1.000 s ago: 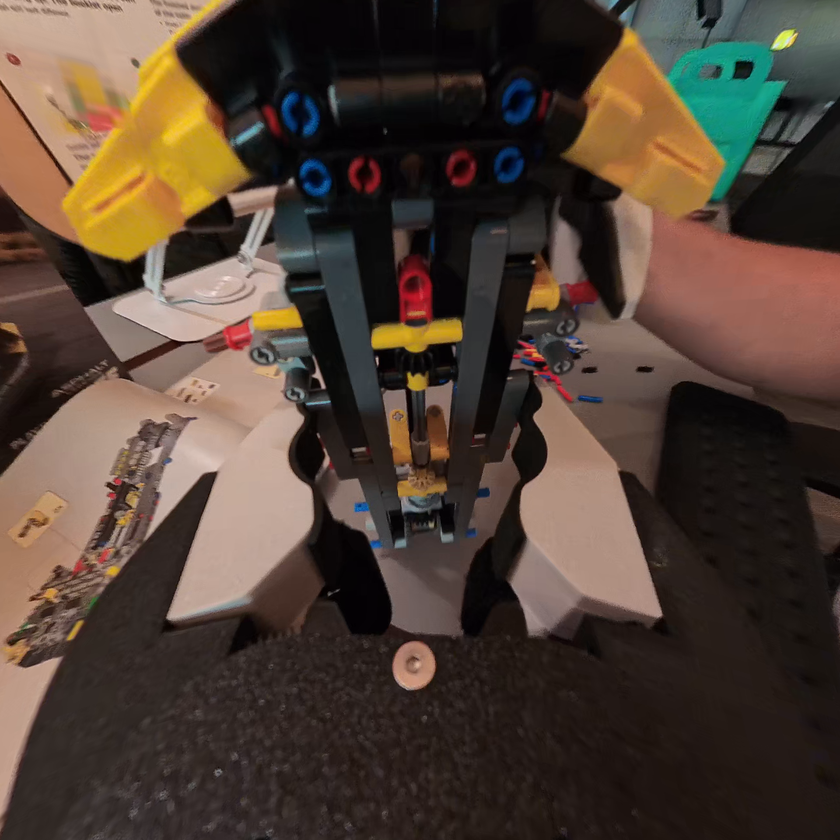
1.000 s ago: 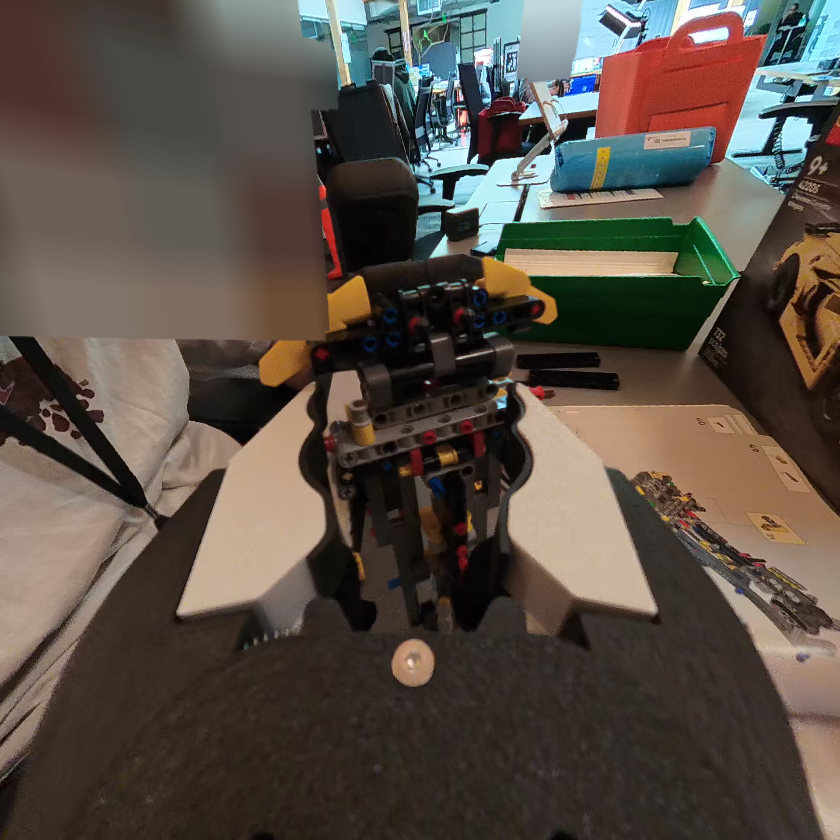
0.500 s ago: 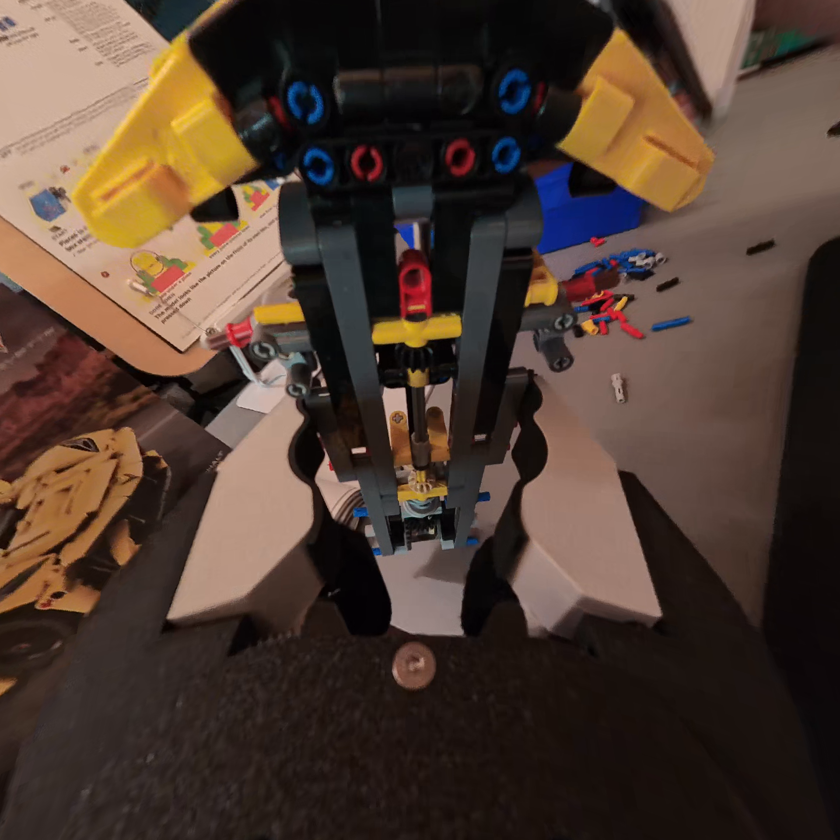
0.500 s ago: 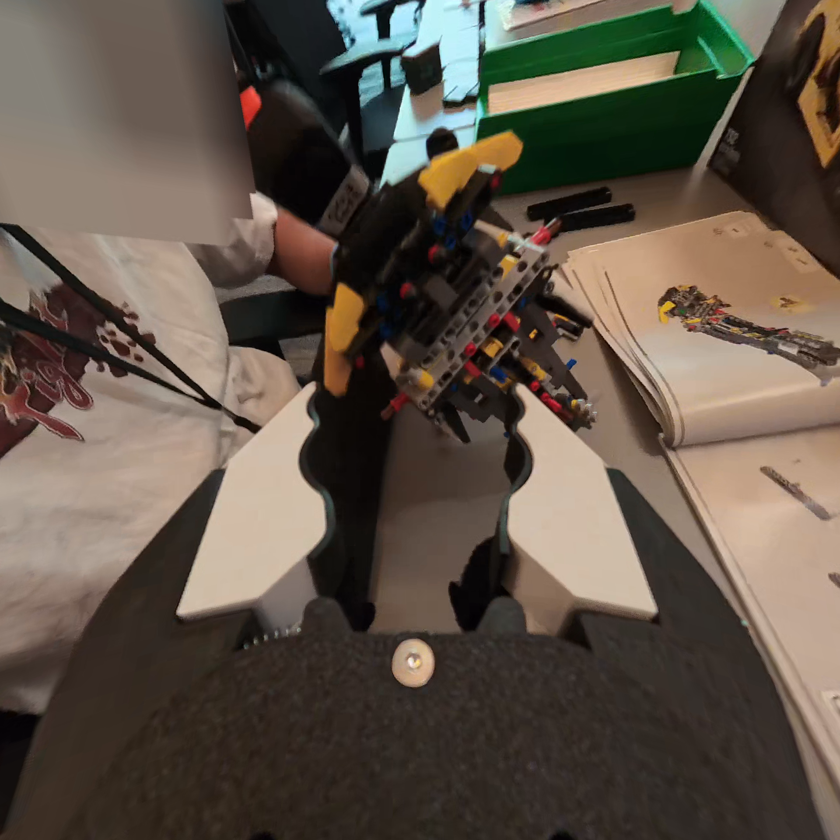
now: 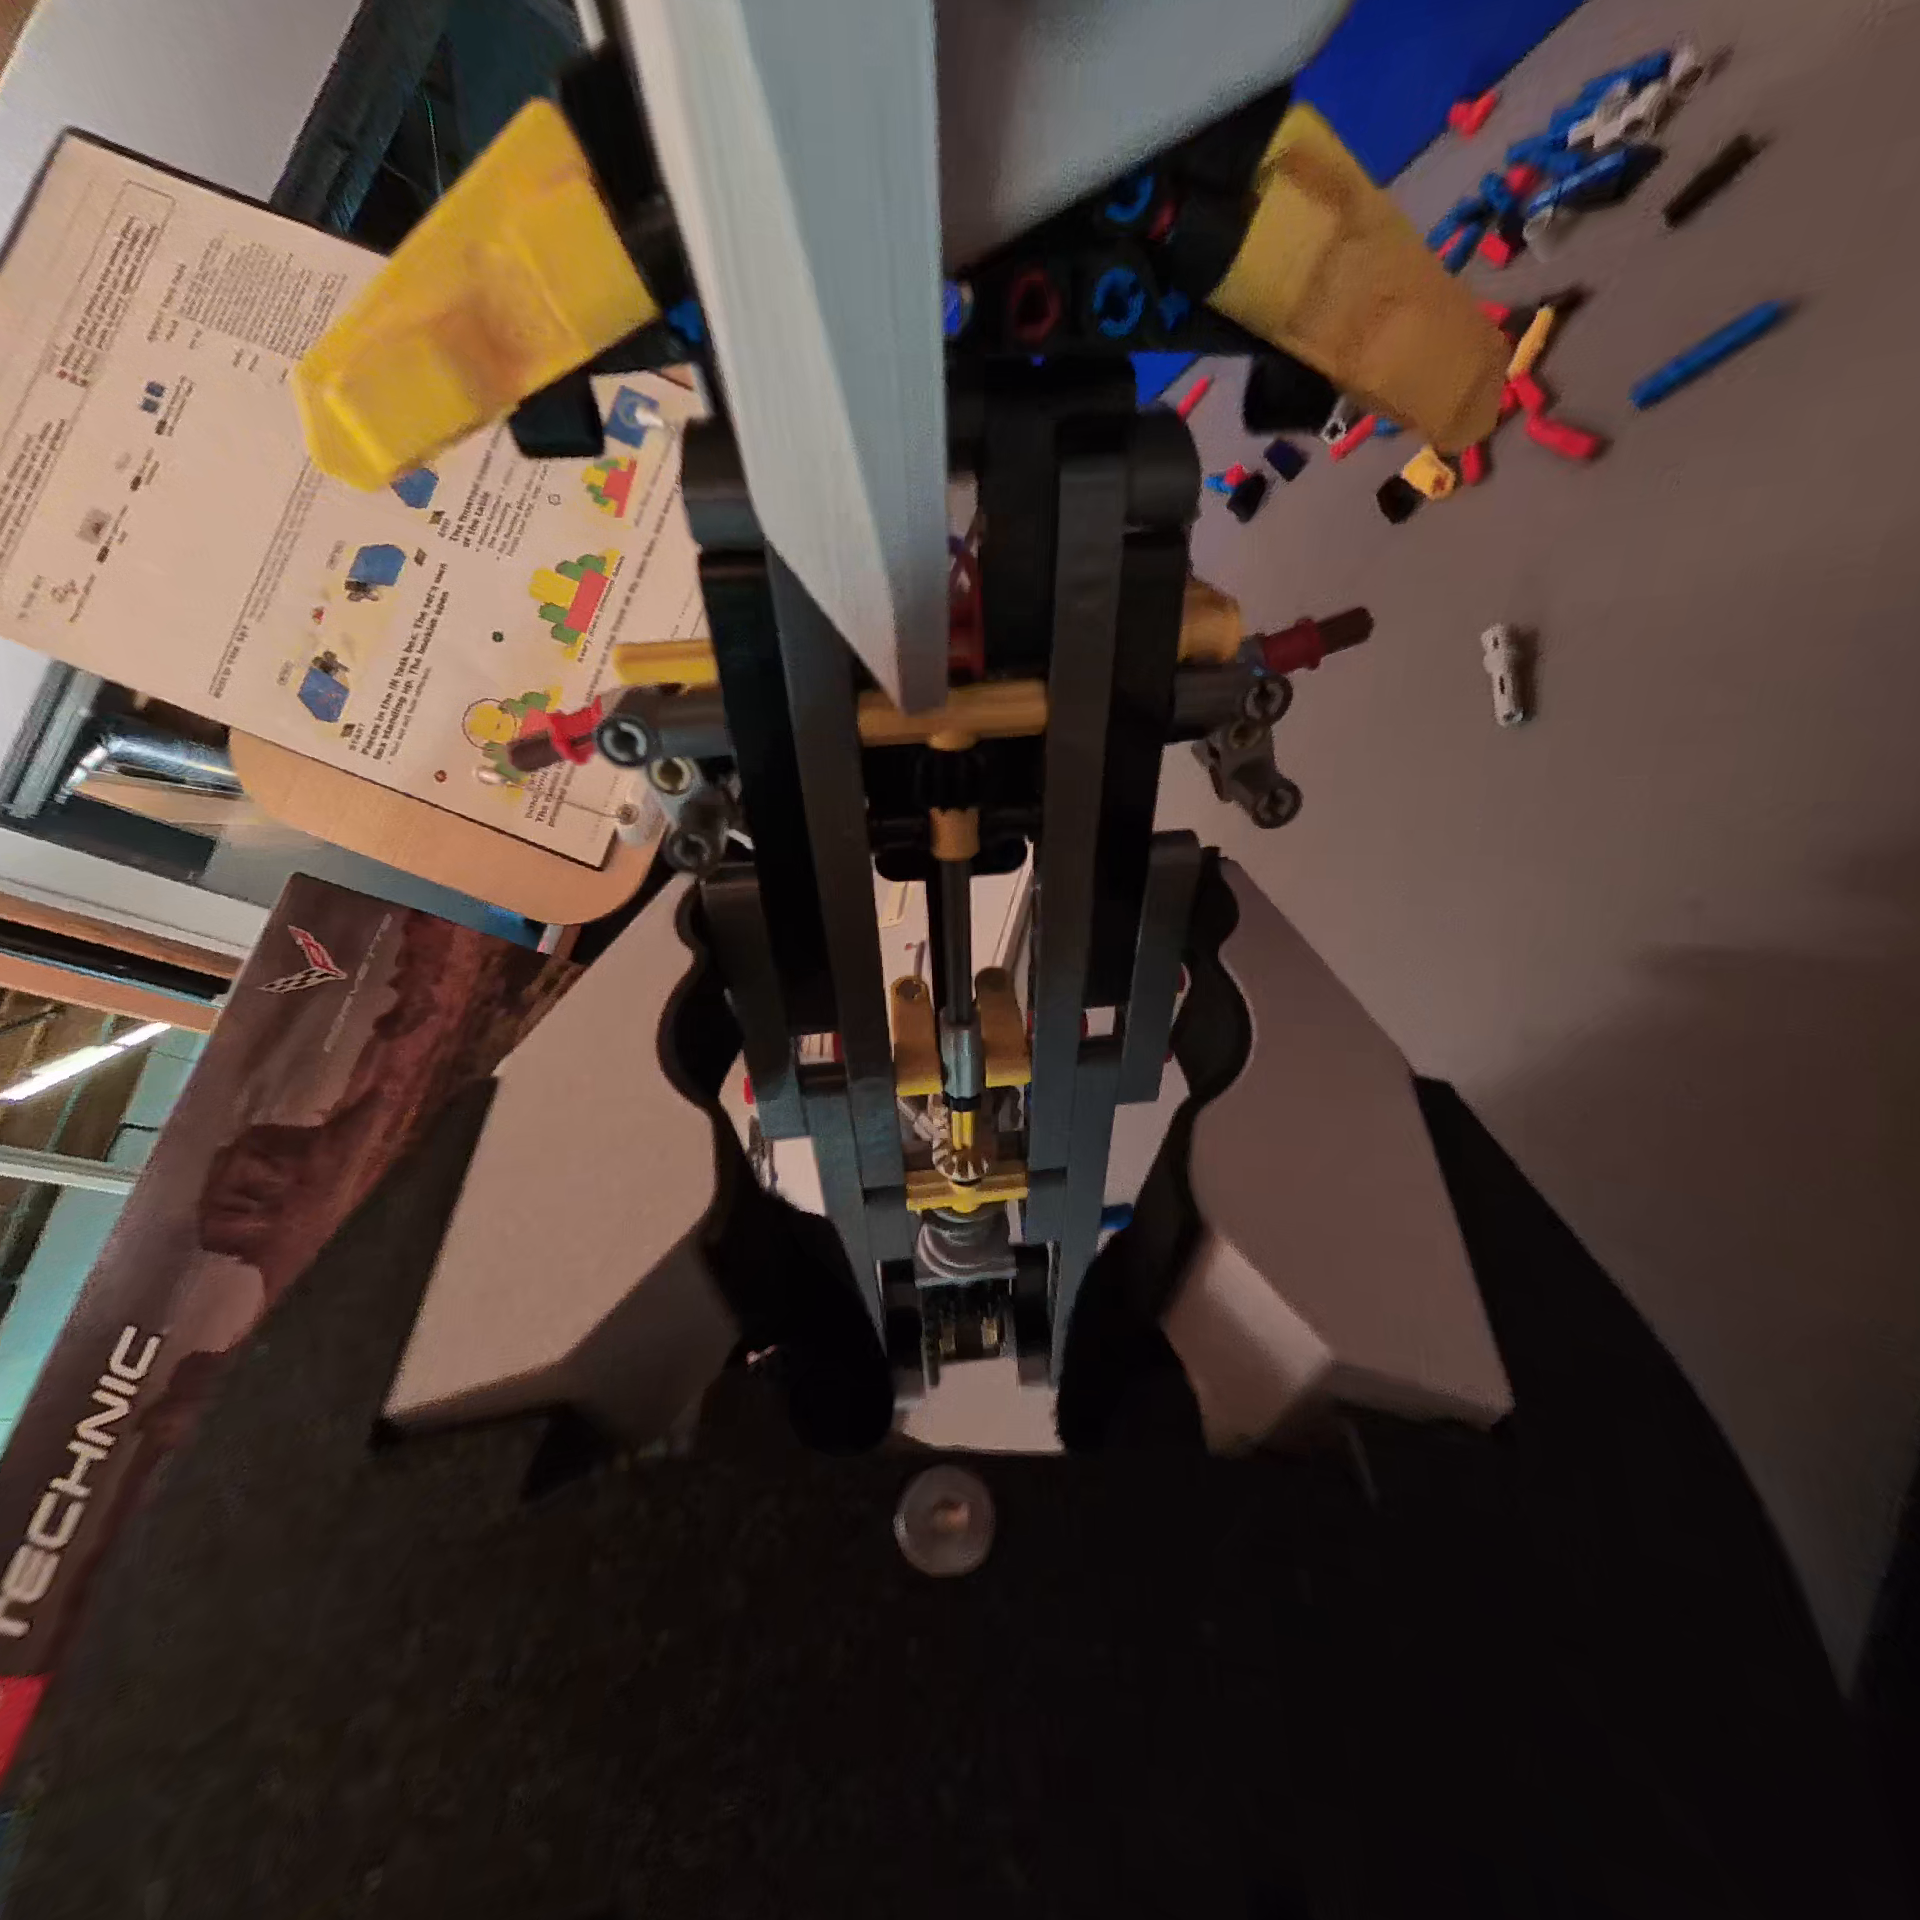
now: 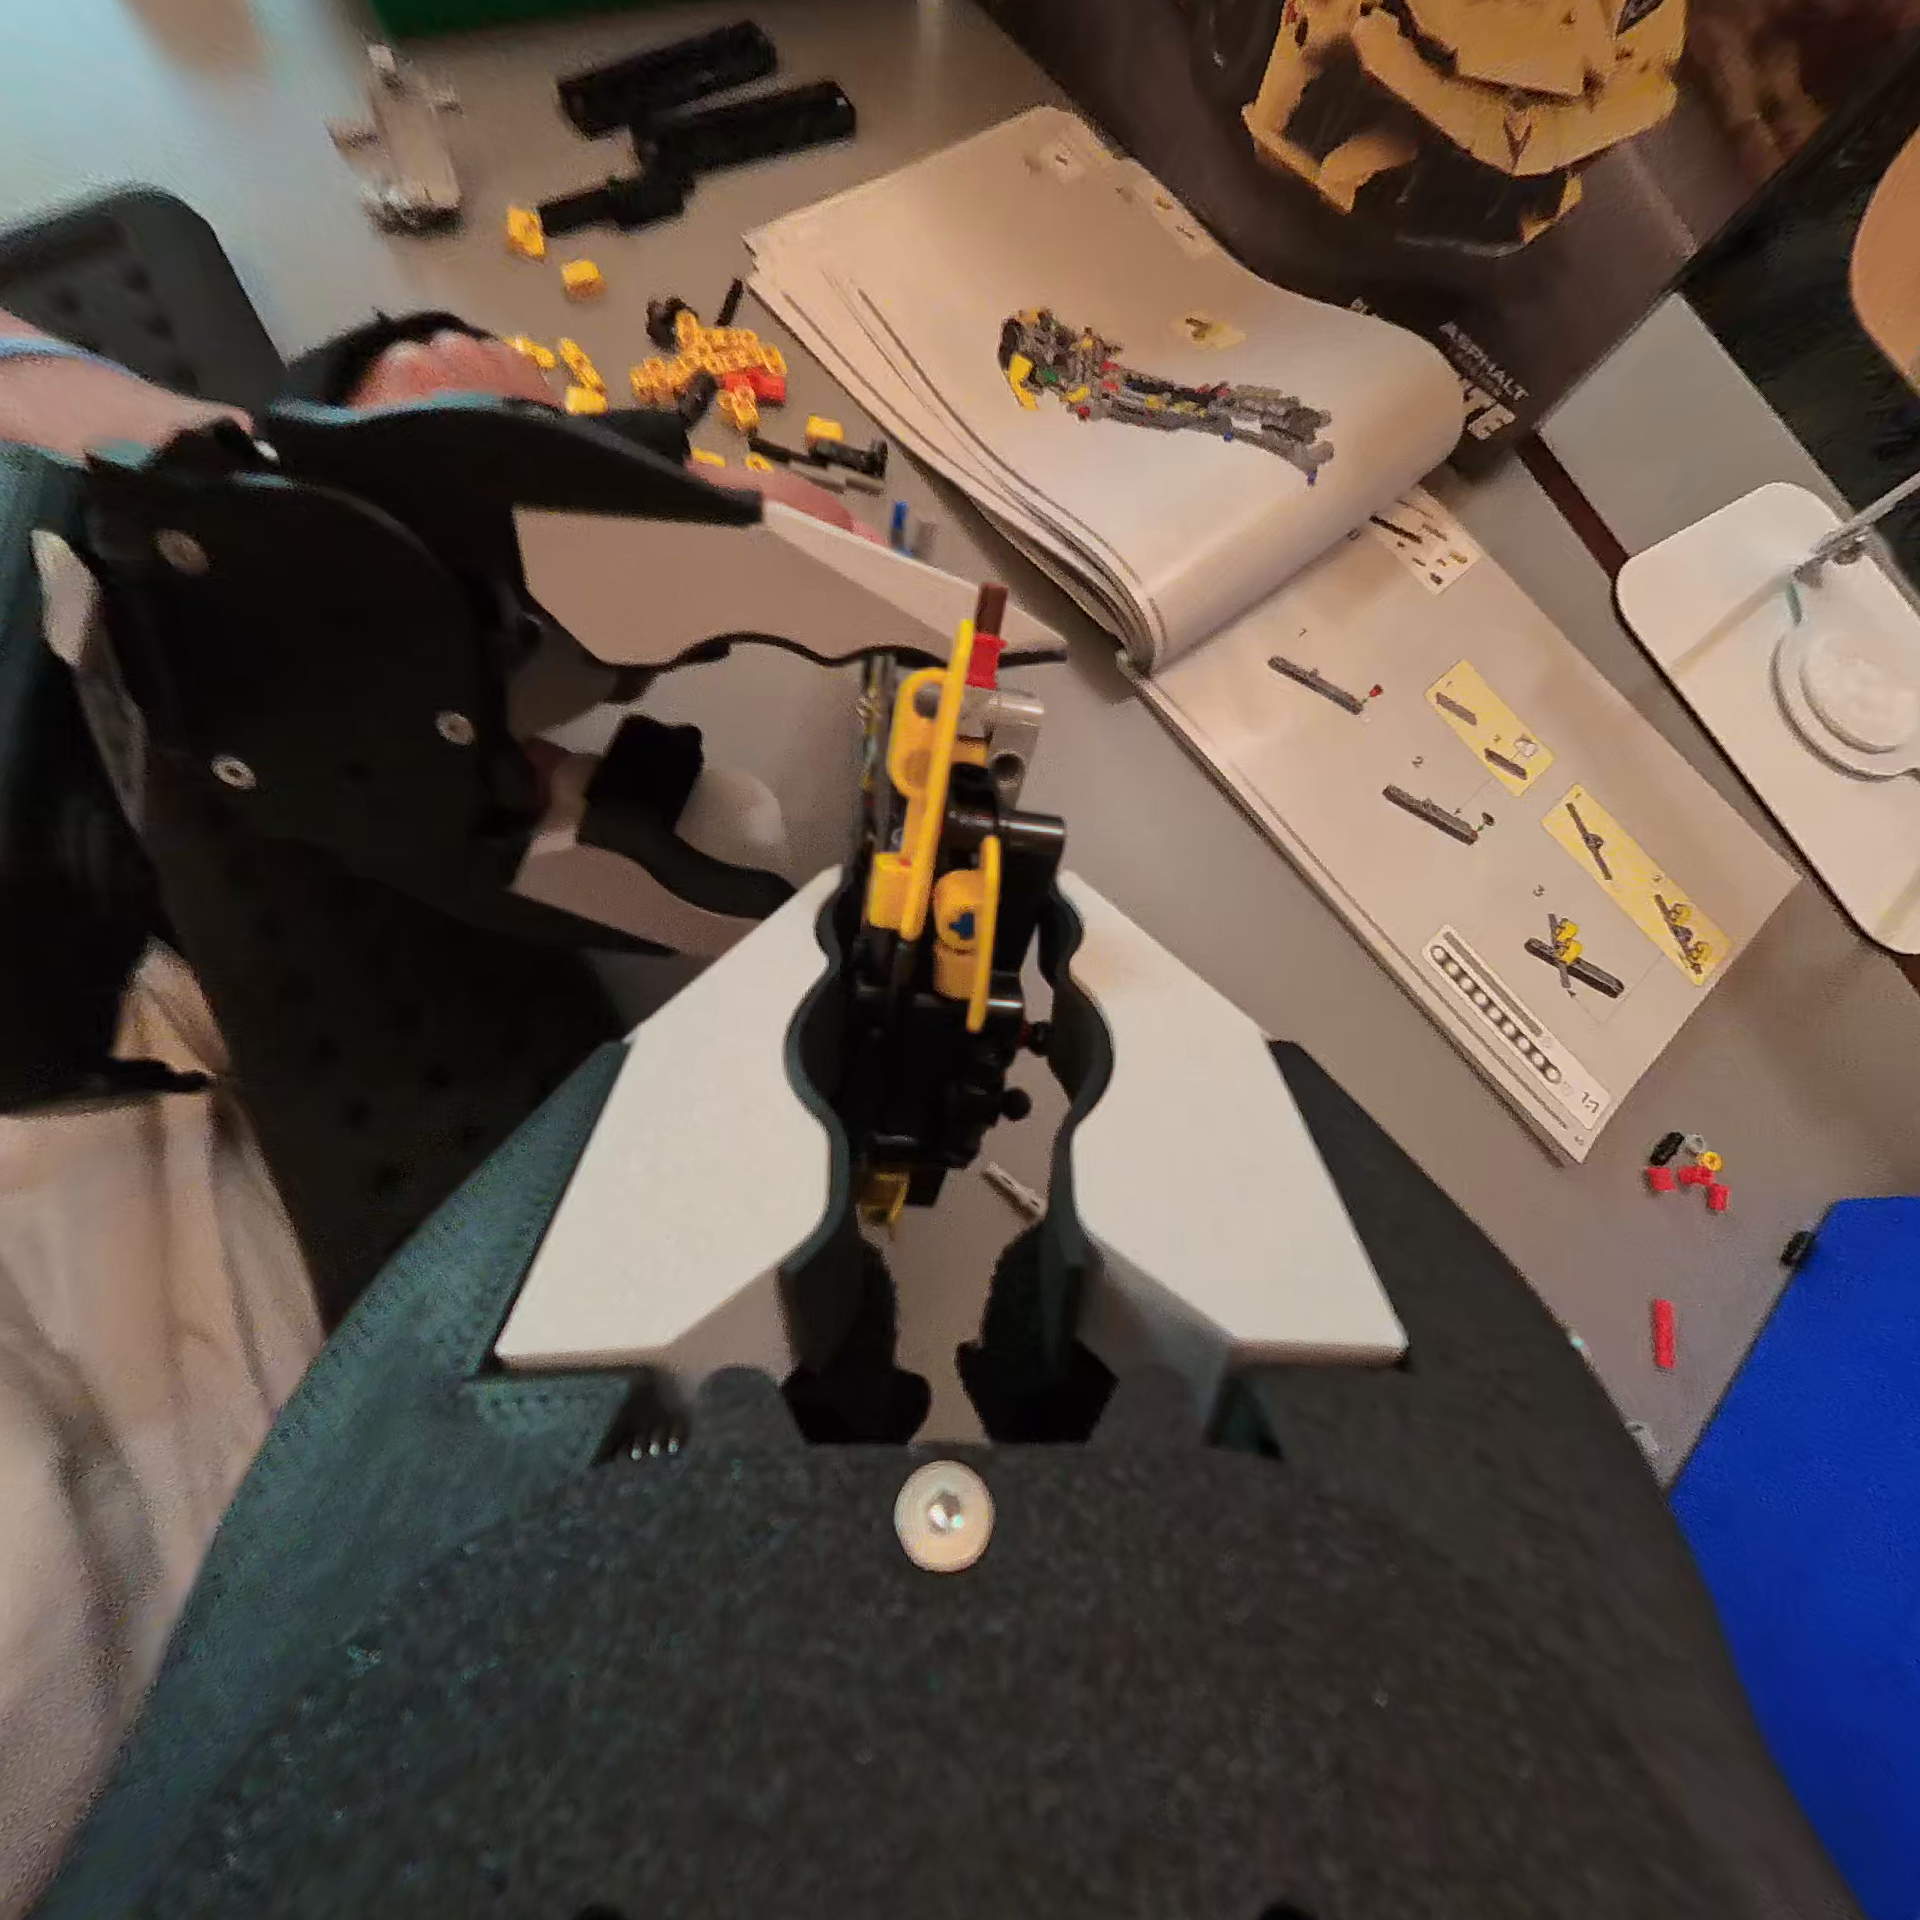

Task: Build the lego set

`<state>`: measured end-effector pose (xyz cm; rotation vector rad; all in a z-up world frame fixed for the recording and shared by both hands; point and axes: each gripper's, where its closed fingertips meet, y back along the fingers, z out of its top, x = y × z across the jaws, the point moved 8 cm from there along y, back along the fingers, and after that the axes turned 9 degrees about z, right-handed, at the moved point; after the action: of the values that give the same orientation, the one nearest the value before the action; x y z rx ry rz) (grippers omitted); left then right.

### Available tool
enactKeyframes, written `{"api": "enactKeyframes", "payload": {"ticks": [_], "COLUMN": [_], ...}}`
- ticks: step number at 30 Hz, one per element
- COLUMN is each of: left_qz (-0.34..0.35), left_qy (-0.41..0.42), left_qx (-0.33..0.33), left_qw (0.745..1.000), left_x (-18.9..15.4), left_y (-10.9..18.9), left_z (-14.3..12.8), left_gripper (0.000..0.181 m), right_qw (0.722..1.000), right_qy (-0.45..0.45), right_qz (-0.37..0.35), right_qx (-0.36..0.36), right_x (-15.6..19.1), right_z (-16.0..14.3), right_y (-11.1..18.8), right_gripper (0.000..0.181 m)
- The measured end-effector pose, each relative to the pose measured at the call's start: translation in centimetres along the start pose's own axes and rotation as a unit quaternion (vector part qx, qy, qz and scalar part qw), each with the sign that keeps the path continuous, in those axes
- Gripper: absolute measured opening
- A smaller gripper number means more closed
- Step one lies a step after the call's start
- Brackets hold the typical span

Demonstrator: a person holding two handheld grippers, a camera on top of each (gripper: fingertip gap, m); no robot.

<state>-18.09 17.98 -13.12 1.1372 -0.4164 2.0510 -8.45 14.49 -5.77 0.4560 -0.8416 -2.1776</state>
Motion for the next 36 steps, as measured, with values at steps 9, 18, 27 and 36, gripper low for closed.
{"api": "enactKeyframes", "payload": {"ticks": [9,18,27,36], "left_qz": [-0.058,-0.193,-0.223,-0.236], "left_qy": [-0.032,0.252,0.263,0.256], "left_qx": [-0.003,0.055,0.076,0.080], "left_qw": [0.998,0.947,0.936,0.934], "left_x": [-0.5,6.1,6.3,5.7], "left_y": [1.0,1.7,0.6,0.3], "left_z": [-2.0,-10.4,-12.1,-12.3], "left_gripper": [0.079,0.075,0.063,0.051], "right_qw": [0.988,0.981,0.978,0.980], "right_qy": [0.032,0.081,0.058,0.066], "right_qz": [0.136,0.173,0.196,0.187], "right_qx": [-0.064,-0.042,-0.040,-0.028], "right_x": [-4.6,-9.4,-10.2,-10.1], "right_z": [-4.6,-5.3,-5.5,-5.9], "right_y": [-3.4,-6.5,-7.3,-7.4], "right_gripper": [0.029,0.028,0.028,0.042]}}
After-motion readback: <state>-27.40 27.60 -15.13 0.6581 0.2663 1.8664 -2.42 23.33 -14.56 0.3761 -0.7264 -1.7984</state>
